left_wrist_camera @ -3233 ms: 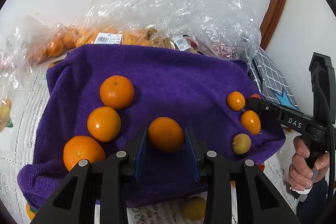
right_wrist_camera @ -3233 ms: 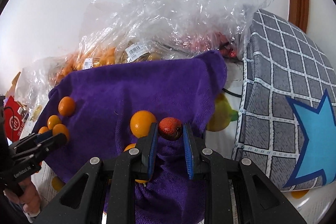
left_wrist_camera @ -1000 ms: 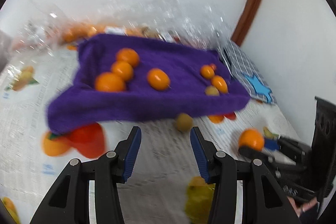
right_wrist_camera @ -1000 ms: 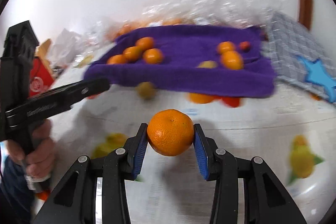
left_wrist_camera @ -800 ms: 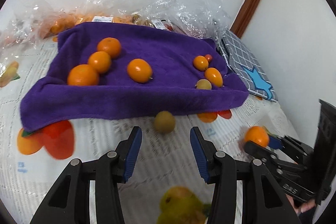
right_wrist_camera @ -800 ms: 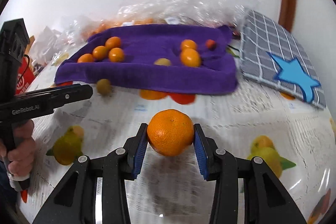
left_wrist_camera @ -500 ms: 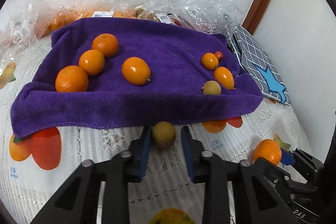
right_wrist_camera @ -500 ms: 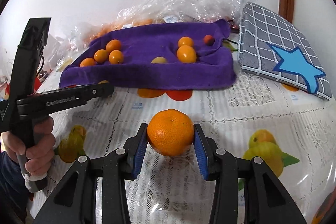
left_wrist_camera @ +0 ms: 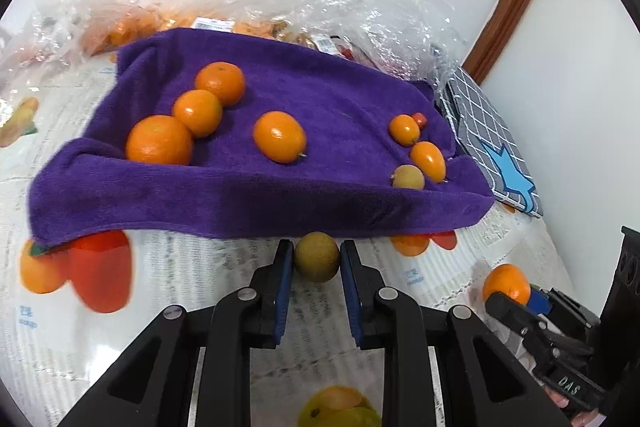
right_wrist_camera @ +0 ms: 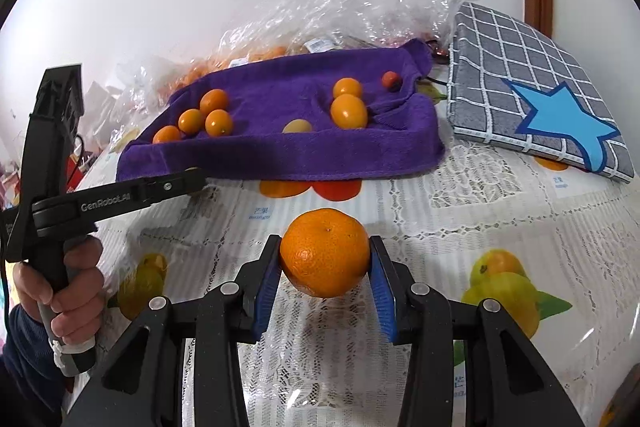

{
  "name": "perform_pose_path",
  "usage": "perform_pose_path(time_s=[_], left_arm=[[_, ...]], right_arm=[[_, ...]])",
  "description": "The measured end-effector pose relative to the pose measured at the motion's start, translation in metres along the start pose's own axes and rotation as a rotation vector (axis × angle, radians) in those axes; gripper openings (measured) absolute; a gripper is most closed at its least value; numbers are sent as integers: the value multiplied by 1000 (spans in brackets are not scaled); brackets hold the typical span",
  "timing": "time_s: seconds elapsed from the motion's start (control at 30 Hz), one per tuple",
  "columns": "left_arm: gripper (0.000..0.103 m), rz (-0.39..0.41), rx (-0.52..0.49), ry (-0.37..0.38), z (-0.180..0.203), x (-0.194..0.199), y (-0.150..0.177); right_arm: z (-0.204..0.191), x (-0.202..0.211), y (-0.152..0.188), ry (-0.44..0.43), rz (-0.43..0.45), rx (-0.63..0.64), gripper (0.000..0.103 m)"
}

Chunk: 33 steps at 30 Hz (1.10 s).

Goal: Organize fruits
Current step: 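Carry the large orange and the small pear onto the purple towel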

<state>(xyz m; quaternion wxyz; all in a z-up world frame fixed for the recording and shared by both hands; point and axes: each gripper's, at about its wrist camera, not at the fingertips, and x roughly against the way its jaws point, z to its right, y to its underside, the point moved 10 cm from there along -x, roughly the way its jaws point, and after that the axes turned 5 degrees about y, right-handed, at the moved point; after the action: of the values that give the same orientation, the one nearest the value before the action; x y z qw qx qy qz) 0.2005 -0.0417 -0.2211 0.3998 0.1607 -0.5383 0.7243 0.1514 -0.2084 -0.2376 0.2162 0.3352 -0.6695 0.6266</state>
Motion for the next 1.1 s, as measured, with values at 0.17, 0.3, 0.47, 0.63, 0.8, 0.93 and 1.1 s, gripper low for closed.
perform_pose_path(time_s=[0.17,0.3,0.47,0.63,0.8,0.93,1.1], left_arm=[[23,49,18,-36,-20,26,-1],[23,77,61,-64,-42,44,-14],[23,120,59,-105,-54,56,-47],[23,151,24,-109,-43,53,-72],[23,165,3,-121,-32,31,-88],[23,167,-7,-148,-29,15,-97],[23,162,-14,-178,-34,3,-89]], right_arm=[[4,-1,-10,44,0,30,42],[8,2,-33,68,23,51,42],[21,6,-72,95,74,50,42],[32,1,-107,106,109,30,42],[34,-23,-129,100,108,4,42],[35,-42,-129,63,77,-43,42],[34,-58,-120,22,56,-55,42]])
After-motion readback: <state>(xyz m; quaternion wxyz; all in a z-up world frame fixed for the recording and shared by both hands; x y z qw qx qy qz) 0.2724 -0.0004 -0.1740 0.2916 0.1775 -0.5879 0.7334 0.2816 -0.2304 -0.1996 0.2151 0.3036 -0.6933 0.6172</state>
